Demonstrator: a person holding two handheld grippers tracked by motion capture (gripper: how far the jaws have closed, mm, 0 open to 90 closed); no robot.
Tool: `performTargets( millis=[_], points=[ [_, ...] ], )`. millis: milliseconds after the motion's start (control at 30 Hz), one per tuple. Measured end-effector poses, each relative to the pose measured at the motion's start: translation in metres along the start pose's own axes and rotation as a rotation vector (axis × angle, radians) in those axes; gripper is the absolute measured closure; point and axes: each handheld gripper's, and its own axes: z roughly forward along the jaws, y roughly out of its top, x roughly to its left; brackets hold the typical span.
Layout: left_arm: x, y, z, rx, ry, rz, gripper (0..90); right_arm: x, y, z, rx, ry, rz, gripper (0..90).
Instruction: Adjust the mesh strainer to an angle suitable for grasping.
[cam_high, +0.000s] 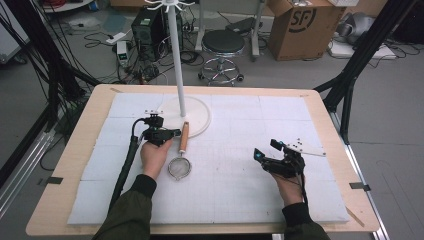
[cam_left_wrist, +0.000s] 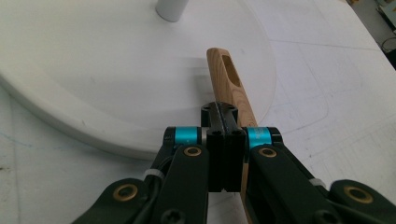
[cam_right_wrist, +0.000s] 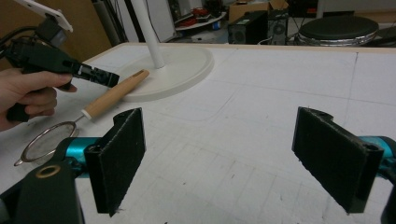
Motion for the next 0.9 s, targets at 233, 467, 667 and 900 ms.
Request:
performTargets(
  millis=[233,467,667,900],
  points=[
    [0.0013,-0.0011,0.004,0.014,-0.011,0.0,90.0,-0.0002,-0.0004,-0.0005,0.002,0.002,0.002,16.4],
    [0.0008,-0.0002,0.0055,0.021,-0.013,-0.01,90.0,-0.0009,-0.0009,-0.0016,0.0,-0.005,0.005,16.4],
    [-0.0035,0.0,0.0098,0.018,-0.009,-0.009,90.0,-0.0015,-0.0012,-0.0026,-0.003,-0.007,-0.003,16.4],
    [-0.0041,0.0001,0.0106,0.019,-0.015,-0.011,90.0,-0.0016,-0.0015,-0.0037,0.002,-0.011,0.003,16.4]
  ],
)
